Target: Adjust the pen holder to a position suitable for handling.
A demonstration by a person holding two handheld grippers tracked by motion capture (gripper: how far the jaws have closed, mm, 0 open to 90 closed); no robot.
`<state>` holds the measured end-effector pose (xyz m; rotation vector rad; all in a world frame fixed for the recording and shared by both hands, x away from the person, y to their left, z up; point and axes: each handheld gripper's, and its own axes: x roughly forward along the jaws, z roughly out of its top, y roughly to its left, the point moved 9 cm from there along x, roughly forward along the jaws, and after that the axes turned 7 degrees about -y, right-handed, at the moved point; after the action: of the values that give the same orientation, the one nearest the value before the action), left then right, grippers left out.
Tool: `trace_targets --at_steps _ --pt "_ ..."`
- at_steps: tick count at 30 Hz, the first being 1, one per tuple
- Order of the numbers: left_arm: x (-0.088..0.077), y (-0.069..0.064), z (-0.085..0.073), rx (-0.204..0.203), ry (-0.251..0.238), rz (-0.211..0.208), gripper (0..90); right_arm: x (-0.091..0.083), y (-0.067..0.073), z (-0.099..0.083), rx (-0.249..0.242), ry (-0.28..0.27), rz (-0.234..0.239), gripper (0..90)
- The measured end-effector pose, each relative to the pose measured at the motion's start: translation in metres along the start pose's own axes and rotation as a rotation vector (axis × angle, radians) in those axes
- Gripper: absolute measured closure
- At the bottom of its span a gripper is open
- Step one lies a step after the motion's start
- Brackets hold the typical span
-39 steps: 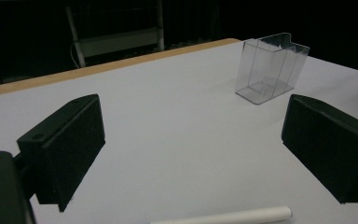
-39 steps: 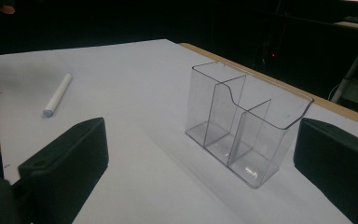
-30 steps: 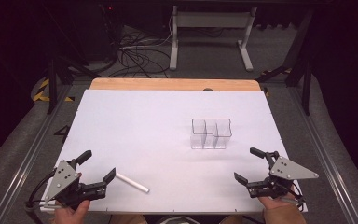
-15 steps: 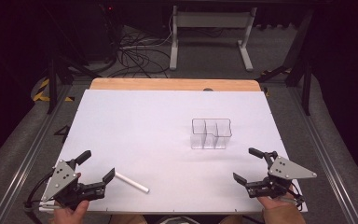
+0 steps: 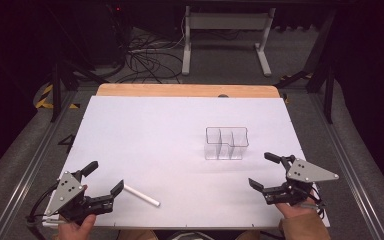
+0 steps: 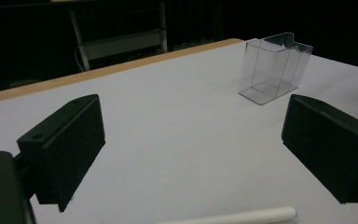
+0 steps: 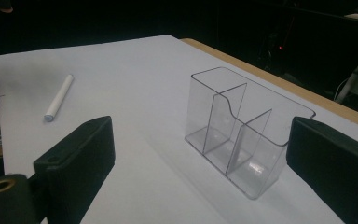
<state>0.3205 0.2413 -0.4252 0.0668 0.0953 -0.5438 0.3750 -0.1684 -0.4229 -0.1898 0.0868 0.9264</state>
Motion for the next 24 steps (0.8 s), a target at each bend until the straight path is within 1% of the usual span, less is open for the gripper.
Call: trace_targets --at_steps 5,8,12,16,18,21,23,24 --pt "0.0 0.0 0.0 -0.002 -0.001 0.001 6.7 0.011 -0.004 0.008 -0.007 0.018 0.014 8.3" --pt "0.0 0.001 -0.001 0.0 0.003 -0.001 6.7 0.016 -0.005 0.013 0.002 0.02 0.025 8.3" --pt "0.0 0.0 0.0 0.002 -0.001 0.0 6.7 0.023 -0.006 0.02 -0.007 0.021 0.035 8.2" --pt "0.0 0.0 0.0 0.003 0.003 0.0 6.7 0.03 -0.009 0.024 -0.001 0.024 0.053 7.1" --pt "0.0 0.0 0.0 0.002 0.002 -0.001 6.7 0.032 -0.01 0.024 0.007 0.044 0.06 6.8" --pt "-0.001 0.001 0.0 0.0 -0.001 0.002 6.7 0.031 -0.01 0.027 0.01 0.044 0.079 6.2" --pt "0.0 0.002 0.0 -0.001 -0.001 0.002 6.7 0.03 -0.009 0.028 0.004 0.041 0.084 6.0" --pt "0.0 0.001 0.0 -0.002 0.001 0.001 6.7 0.029 -0.008 0.03 -0.024 0.041 0.097 5.3"
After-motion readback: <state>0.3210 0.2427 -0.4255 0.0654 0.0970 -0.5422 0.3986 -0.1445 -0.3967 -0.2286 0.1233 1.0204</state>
